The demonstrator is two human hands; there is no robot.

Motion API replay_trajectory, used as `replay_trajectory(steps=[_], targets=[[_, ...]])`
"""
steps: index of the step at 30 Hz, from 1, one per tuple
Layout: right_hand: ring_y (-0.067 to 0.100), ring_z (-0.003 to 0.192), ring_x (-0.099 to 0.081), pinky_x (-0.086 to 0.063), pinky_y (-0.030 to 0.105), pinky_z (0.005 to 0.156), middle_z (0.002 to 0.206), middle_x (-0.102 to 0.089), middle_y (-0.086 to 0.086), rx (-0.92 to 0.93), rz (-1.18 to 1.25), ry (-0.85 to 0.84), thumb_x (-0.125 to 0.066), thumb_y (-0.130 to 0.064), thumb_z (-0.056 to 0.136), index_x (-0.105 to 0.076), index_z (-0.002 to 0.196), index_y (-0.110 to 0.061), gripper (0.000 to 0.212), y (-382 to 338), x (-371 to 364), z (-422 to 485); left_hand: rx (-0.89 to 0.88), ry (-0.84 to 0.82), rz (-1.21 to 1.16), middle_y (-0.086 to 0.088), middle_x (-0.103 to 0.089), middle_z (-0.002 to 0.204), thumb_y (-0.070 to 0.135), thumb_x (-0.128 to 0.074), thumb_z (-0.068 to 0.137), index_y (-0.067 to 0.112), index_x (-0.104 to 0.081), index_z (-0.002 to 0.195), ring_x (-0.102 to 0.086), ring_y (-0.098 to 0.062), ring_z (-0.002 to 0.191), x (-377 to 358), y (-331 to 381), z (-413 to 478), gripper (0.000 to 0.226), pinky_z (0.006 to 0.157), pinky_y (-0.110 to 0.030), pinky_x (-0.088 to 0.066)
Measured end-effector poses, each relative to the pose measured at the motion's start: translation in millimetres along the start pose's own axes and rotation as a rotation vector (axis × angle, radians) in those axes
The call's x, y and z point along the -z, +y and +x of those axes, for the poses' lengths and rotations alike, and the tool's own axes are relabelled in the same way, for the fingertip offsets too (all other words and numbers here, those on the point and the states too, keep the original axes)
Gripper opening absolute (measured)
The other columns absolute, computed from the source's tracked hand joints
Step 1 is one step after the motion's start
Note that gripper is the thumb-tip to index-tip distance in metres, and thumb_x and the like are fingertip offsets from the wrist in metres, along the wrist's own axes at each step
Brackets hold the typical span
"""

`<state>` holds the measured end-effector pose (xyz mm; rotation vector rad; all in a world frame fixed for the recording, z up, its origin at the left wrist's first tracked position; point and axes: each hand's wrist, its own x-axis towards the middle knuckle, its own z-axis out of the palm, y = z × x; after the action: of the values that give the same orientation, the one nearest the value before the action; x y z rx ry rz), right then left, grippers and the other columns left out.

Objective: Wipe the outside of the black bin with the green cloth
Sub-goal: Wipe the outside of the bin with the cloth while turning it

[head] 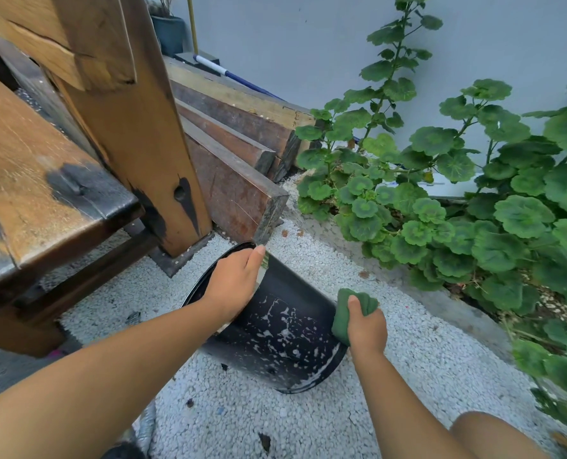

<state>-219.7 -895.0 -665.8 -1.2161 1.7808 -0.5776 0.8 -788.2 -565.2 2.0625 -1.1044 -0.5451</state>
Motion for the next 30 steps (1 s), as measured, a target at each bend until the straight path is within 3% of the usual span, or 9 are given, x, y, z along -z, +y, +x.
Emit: replay_trajectory(steps=[7,11,14,18,21,24,26,30], targets=[[0.02,0.088,-0.064,-0.05,0.035,0.074,0.101,-0.067,0.005,-0.128,0.329,-0.075,-0.064,-0.046,0.094,-0.061,0.113,-0.015,0.036,63,-9,-56,-0.193,-0.091,0.255,-0.005,-0.045,0.065,0.057,-0.021,0.1,0.017,-0.037,0.071,-0.044,-0.02,0.059,11,-22,-22,0.052,0.056,-0.039,-0.036],[0.024,0.093,-0.065,-0.053,0.044,0.087,0.102,-0.067,0.007,-0.18,0.368,-0.142,-0.06,-0.047,0.095,-0.06,0.11,-0.016,0.035,65,-13,-68,-0.157,-0.161,0.325,-0.005,-0.048,0.062,0.059,-0.017,0.099,0.014,-0.041,0.071,-0.049,-0.025,0.06,19,-30,-24,0.058,0.06,-0.045,-0.041],[0.021,0.093,-0.064,-0.051,0.041,0.086,0.104,-0.066,0.006,-0.14,0.343,-0.159,-0.06,-0.045,0.097,-0.06,0.113,-0.016,0.033,55,-8,-63,-0.131,-0.141,0.355,-0.007,-0.046,0.061,0.058,-0.018,0.099,0.013,-0.041,0.067,-0.049,-0.029,0.059,19,-28,-24,0.06,0.061,-0.045,-0.042],[0.02,0.092,-0.064,-0.053,0.039,0.082,0.103,-0.066,0.003,-0.116,0.318,-0.217,-0.06,-0.048,0.096,-0.059,0.107,-0.021,0.029,35,4,-48,-0.062,-0.068,0.251,-0.003,-0.034,0.055,0.05,-0.026,0.102,0.016,-0.031,0.059,-0.035,-0.021,0.051,19,-15,-16,0.056,0.053,-0.038,-0.032],[0.03,0.098,-0.067,-0.054,0.049,0.096,0.106,-0.068,0.01,-0.195,0.291,-0.292,-0.061,-0.052,0.094,-0.059,0.112,-0.014,0.042,19,11,-33,0.066,-0.007,0.097,0.002,-0.025,0.049,0.046,-0.032,0.104,0.017,-0.024,0.054,-0.026,-0.018,0.046,20,-18,-11,0.058,0.048,-0.031,-0.02],[0.032,0.1,-0.066,-0.052,0.05,0.098,0.11,-0.067,0.013,-0.202,0.23,-0.332,-0.062,-0.051,0.094,-0.058,0.117,-0.01,0.048,7,13,-26,0.211,0.034,-0.02,0.008,-0.023,0.042,0.043,-0.035,0.104,0.018,-0.024,0.051,-0.023,-0.015,0.042,17,-29,-16,0.059,0.047,-0.029,-0.018],[0.03,0.097,-0.063,-0.051,0.044,0.093,0.104,-0.064,0.011,-0.122,0.154,-0.284,-0.061,-0.049,0.095,-0.056,0.119,-0.007,0.049,-2,10,-27,0.267,0.064,-0.062,0.009,-0.023,0.044,0.043,-0.034,0.104,0.018,-0.025,0.052,-0.023,-0.013,0.042,15,-32,-19,0.058,0.046,-0.028,-0.018],[0.014,0.076,-0.059,-0.042,0.028,0.059,0.088,-0.059,-0.001,0.164,0.014,-0.164,-0.057,-0.05,0.096,-0.056,0.112,-0.011,0.041,-40,-1,-48,0.308,0.11,-0.124,0.006,-0.022,0.046,0.046,-0.032,0.103,0.018,-0.023,0.053,-0.022,-0.014,0.045,13,-28,-17,0.058,0.049,-0.029,-0.017]])
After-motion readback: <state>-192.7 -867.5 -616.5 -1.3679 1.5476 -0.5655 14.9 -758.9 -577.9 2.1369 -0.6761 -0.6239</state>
